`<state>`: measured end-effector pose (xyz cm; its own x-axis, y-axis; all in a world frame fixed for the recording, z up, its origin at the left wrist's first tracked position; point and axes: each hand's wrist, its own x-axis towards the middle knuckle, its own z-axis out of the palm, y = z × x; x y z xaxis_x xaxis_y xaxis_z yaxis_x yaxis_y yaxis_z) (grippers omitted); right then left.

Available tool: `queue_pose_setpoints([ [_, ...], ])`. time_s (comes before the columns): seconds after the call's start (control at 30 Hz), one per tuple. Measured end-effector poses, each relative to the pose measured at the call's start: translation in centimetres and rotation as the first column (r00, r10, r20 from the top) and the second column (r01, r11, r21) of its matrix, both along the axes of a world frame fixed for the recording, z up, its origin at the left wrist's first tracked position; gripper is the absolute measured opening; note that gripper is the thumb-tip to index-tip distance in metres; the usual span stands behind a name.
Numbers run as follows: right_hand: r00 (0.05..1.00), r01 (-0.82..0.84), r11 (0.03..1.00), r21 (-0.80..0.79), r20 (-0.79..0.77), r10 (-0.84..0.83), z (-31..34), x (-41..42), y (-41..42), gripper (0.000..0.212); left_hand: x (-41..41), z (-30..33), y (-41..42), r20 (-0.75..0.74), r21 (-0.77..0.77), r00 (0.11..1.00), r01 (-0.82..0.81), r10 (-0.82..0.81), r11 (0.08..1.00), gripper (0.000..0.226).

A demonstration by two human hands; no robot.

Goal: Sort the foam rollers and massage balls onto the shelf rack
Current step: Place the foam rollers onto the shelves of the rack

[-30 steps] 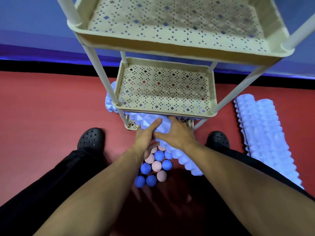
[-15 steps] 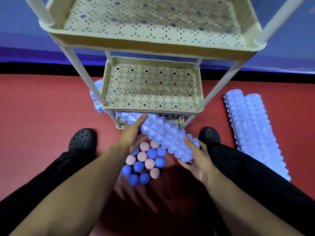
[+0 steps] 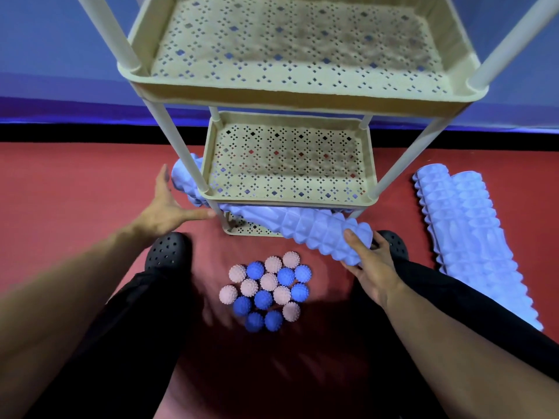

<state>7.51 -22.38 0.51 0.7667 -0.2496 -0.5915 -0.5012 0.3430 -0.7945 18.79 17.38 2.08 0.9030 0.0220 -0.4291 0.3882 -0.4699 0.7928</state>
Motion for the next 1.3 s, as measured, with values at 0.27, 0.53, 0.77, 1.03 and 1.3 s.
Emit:
queue_pose_setpoints([
  [0.27,0.997,-0.080,0.996,0.028,0.004,0.079,-0.5,0.7,0.2,0.056,2.4,-0.6,0.6,0.009,0.092,1.000,0.013,-0.014,0.996,0.144],
  [0.53,0.944,-0.251,0.955,-0.160,0.175,0.278,-0.6,0.9,1.9,0.048,2.8,-0.3,2.2,0.002,0.220,0.998,0.062,-0.064,0.974,0.144],
  [0.77,0.977,-0.181,0.956,-0.230,0.070,0.202,-2.1,2.1,3.3,0.083,3.4,0.2,4.3,0.008,0.291,1.000,0.014,-0.017,0.956,0.141],
  [1.03,0.955,-0.250,0.925,-0.287,0.084,0.285,-3.1,5.0,1.5,0.095,2.8,-0.1,5.1,0.013,0.234,1.000,-0.030,0.028,0.972,0.123],
  [1.3,0.943,-0.318,0.929,-0.190,0.039,0.331,-3.0,6.2,-0.3,0.077,1.6,-1.5,4.6,0.004,0.006,0.994,-0.107,0.107,0.994,0.111],
])
